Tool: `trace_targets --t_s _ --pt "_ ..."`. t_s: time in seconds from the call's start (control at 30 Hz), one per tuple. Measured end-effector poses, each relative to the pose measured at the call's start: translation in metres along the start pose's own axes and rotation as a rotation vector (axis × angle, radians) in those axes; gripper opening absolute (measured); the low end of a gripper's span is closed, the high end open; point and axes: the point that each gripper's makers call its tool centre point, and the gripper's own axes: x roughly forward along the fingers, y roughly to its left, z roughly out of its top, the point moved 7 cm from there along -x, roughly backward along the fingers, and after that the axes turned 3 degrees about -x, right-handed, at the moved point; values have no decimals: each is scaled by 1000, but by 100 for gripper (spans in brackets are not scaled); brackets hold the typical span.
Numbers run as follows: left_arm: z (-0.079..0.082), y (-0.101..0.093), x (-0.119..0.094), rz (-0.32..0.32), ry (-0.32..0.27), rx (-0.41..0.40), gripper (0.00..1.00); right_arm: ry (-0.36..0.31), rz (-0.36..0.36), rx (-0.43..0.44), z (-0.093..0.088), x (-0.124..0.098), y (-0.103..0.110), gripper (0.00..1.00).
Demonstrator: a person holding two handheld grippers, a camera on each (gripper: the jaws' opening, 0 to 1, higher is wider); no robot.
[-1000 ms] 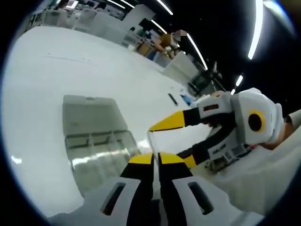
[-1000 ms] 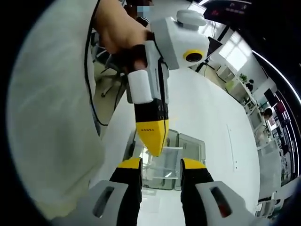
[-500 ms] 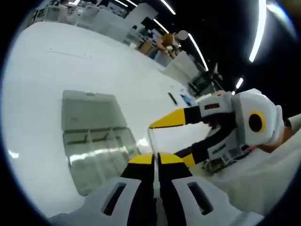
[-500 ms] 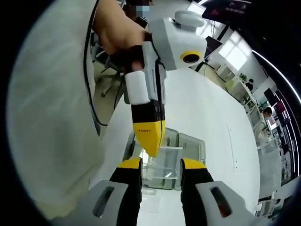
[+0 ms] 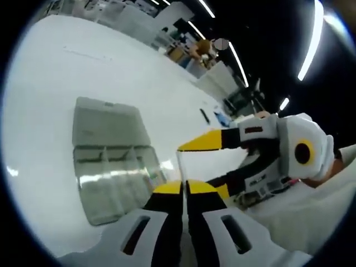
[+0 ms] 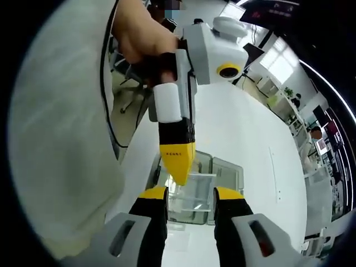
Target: Insert the divider into the dual guide fixture by aligning both edges with the guide slots and pushing it downward to the bottom, including one-sided entry, uneven engagement, binding, and posture correction.
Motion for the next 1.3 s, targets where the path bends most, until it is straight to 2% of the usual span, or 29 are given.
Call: trace_targets --t_s 0.2,0.3,0.43,1.3 --pt "1 1 -1 -15 -13 -47 0 7 -10 3 1 -1 -2 28" --pt "1 3 -1 -5 -13 -24 0 8 -23 3 1 -3 -4 26" --pt "2 3 -1 -13 -18 -42 0 -7 -19 54 3 -5 -4 30" --pt "-2 1 -2 12 -17 132 0 10 -10 99 -11 -20 -24 30"
